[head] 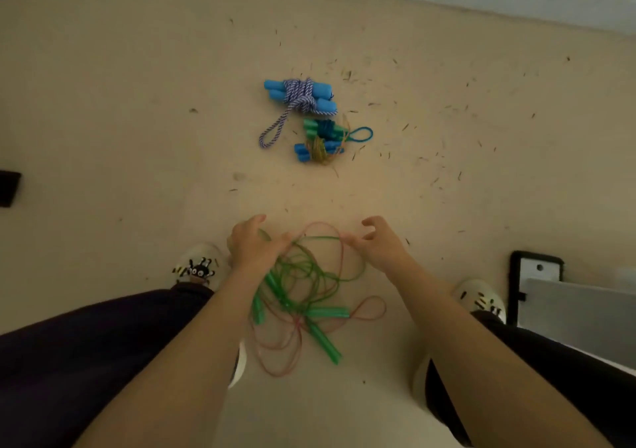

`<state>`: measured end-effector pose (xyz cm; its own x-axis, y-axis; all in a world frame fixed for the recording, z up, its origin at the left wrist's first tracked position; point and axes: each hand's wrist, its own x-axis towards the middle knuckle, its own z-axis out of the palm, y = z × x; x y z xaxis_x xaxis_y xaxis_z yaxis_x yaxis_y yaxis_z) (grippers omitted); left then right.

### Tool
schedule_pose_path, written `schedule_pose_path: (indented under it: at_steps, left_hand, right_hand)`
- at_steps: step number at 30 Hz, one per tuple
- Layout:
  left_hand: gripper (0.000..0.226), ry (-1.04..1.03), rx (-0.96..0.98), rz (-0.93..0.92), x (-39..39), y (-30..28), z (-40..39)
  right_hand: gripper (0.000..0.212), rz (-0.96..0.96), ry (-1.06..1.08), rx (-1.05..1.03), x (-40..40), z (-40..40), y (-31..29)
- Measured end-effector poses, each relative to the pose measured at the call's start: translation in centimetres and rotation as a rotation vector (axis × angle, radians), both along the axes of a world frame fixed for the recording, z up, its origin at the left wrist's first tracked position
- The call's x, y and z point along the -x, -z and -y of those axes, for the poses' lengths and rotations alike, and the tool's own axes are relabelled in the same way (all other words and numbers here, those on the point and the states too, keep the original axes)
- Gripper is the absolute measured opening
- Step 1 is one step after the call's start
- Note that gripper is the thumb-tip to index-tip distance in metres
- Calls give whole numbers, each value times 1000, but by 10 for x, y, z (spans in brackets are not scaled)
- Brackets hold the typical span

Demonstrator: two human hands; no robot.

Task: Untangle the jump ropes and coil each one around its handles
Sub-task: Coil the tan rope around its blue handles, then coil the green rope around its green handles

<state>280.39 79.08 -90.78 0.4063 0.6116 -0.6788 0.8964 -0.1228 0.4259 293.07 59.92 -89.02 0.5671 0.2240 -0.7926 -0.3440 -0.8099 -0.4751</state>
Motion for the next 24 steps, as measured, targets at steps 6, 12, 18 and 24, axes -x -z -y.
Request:
schedule_pose_path:
  at_steps: [6,12,18,24]
  left_hand:
    - [86,-215,171,73,65,25,40]
    - [44,-253,482,193,33,16,39]
    - [24,-182,596,366,-14,-40,27]
    - [4,-178,591,649,-47,-147,41]
  right_hand:
    - [78,-111,-5,-47,56,0,27]
    - [68,-314,145,-260,64,-3,28]
    - [20,-226,200,-396,19,-3,-28]
    - [13,-2,230,-586,-15,6,-147]
